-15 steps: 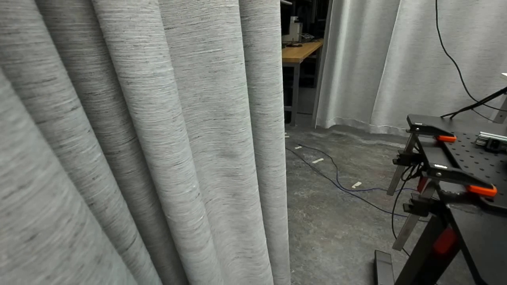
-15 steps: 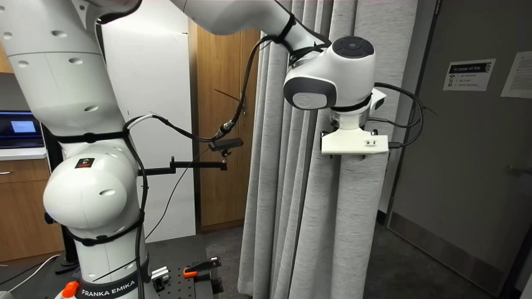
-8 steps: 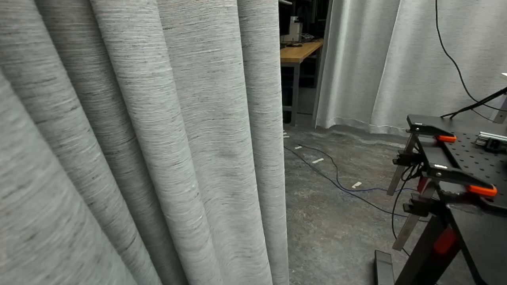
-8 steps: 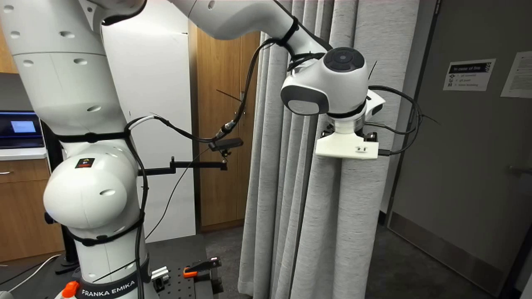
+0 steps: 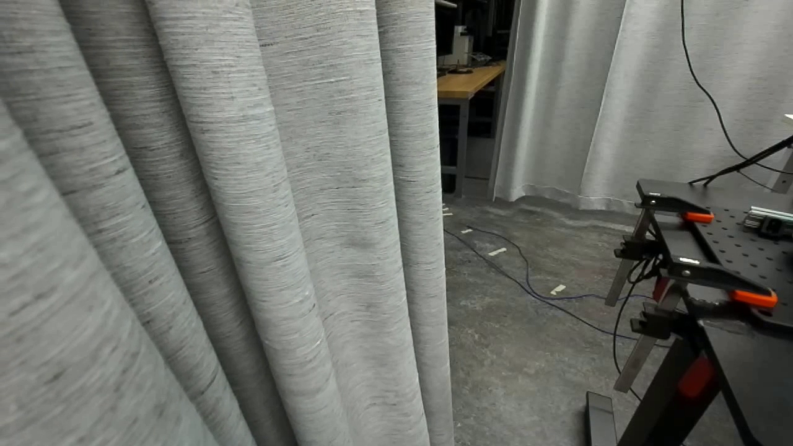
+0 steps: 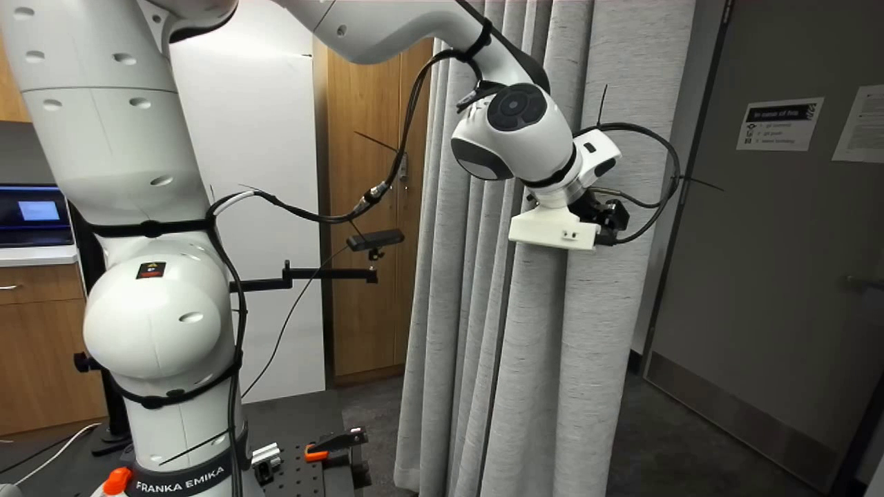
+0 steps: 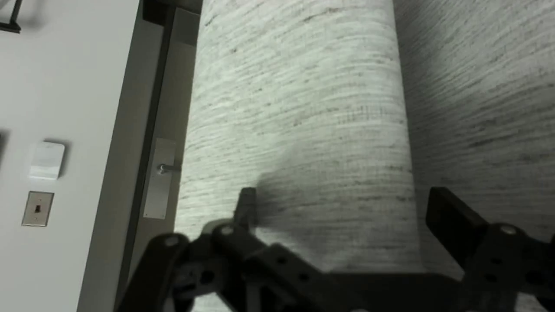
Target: Close the curtains
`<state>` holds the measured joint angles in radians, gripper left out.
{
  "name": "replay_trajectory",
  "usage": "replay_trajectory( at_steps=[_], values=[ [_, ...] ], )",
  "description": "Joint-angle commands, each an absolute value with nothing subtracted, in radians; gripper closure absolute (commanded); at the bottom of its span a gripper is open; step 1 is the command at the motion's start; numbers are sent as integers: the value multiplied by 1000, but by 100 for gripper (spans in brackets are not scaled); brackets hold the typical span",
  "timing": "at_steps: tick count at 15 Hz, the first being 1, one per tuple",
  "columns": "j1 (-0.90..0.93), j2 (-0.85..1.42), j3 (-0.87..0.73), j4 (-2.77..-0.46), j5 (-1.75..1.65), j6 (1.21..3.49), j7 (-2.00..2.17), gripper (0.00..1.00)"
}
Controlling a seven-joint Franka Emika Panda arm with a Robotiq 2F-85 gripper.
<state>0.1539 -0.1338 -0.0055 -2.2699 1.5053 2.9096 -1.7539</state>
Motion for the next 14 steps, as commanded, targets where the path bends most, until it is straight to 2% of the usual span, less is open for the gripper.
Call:
replay_trajectory(
  at_steps=[1,10,11,14],
  values=[
    [166,-90,6,-2217,1609,2943,-1844,26],
    [125,-38,-26,-2216,1578,2975,-1800,95],
    [110,-30,-44,-2218,1552,2972,-1779,100],
    [67,-8,-99,-2203,1494,2976,-1721,100]
  ],
)
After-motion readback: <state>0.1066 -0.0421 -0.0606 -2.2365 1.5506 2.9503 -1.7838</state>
